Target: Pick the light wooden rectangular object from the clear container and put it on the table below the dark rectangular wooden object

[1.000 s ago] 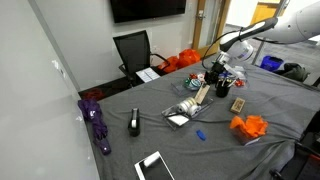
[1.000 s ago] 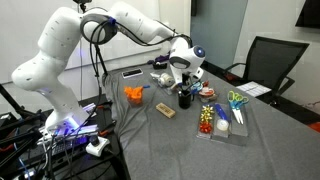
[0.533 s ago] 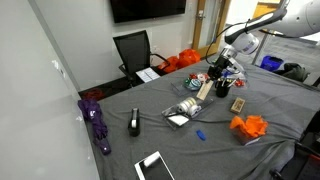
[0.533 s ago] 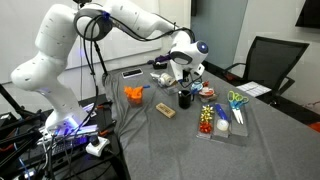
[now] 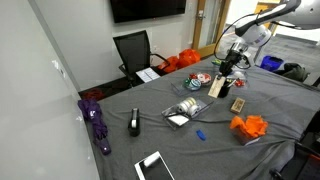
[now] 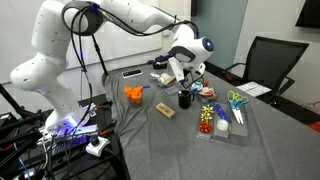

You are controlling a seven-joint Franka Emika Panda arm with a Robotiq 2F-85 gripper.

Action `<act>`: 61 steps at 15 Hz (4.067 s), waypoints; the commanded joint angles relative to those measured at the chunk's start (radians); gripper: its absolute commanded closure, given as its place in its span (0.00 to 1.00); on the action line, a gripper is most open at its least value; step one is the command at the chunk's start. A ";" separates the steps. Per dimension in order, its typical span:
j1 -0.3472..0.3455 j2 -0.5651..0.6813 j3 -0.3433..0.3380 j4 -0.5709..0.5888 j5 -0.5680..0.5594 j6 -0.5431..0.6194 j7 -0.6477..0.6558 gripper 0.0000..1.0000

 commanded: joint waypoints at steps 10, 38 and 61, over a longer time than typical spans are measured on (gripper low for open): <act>-0.092 -0.122 -0.150 -0.154 -0.008 -0.233 -0.371 0.93; -0.135 0.040 -0.218 -0.191 -0.004 -0.137 -0.540 0.46; -0.034 -0.119 -0.202 -0.340 -0.091 0.257 -0.551 0.00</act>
